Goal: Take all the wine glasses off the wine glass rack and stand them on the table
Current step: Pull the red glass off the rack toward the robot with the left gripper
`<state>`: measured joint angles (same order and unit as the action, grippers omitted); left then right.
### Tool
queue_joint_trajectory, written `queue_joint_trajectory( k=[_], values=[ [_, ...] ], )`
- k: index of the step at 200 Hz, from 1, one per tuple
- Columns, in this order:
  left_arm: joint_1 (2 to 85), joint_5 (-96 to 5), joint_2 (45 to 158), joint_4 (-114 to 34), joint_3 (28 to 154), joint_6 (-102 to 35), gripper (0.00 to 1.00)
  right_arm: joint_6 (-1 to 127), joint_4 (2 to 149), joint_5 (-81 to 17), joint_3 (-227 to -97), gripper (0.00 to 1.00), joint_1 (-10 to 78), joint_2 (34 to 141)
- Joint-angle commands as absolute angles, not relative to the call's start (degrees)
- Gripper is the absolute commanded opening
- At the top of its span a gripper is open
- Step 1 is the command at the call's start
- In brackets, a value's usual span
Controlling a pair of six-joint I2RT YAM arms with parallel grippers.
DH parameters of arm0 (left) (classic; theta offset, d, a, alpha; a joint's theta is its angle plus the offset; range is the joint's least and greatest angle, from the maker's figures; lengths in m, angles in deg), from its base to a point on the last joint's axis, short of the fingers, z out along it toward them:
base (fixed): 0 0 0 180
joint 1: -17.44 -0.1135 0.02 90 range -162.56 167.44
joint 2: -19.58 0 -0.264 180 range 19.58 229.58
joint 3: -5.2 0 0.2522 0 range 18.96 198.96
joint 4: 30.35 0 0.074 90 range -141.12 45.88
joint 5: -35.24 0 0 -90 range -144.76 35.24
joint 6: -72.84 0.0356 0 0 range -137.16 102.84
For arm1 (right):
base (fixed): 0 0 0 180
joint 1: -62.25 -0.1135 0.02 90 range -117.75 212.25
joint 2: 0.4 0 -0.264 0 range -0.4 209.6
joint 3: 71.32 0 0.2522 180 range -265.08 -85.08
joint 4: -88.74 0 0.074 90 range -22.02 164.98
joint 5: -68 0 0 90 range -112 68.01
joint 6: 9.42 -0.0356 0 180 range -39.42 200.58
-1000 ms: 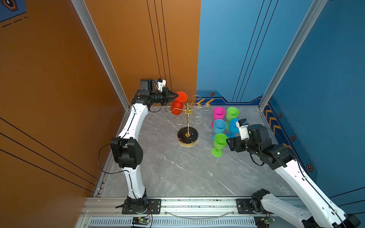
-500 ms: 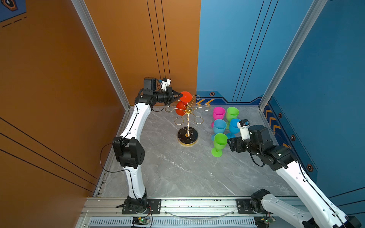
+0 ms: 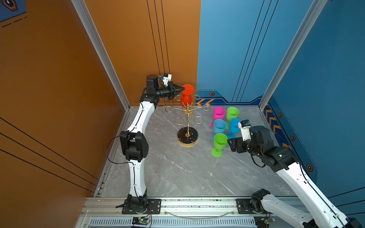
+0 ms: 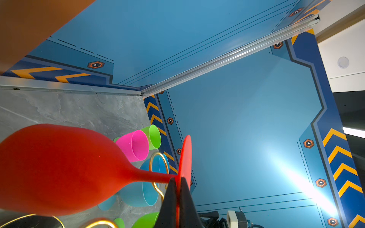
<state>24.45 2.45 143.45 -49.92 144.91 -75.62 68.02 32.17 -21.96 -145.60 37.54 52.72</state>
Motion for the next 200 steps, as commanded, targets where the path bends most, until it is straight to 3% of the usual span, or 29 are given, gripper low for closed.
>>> queue_joint_trajectory(
  k=[1, 86, 127, 200],
  values=[
    [23.29, 2.35, 143.41, -42.18, 147.25, -77.54, 0.00, 66.78, 32.71, -22.43, -144.55, 0.86, 37.84, 51.46],
    [17.78, -5.75, 133.31, -42.69, 135.48, -66.26, 0.00, 65.65, 33.88, -23.74, -143.88, 0.86, 37.96, 51.80],
    [16.61, -15.52, 126.43, -62.46, 134.19, -47.40, 0.00, 65.47, 34.29, -24.62, -144.19, 0.86, 37.97, 52.60],
    [15.60, -30.80, 109.10, -70.37, 119.37, -33.60, 0.00, 64.54, 34.91, -26.85, -144.33, 0.86, 38.03, 52.80]
  ],
)
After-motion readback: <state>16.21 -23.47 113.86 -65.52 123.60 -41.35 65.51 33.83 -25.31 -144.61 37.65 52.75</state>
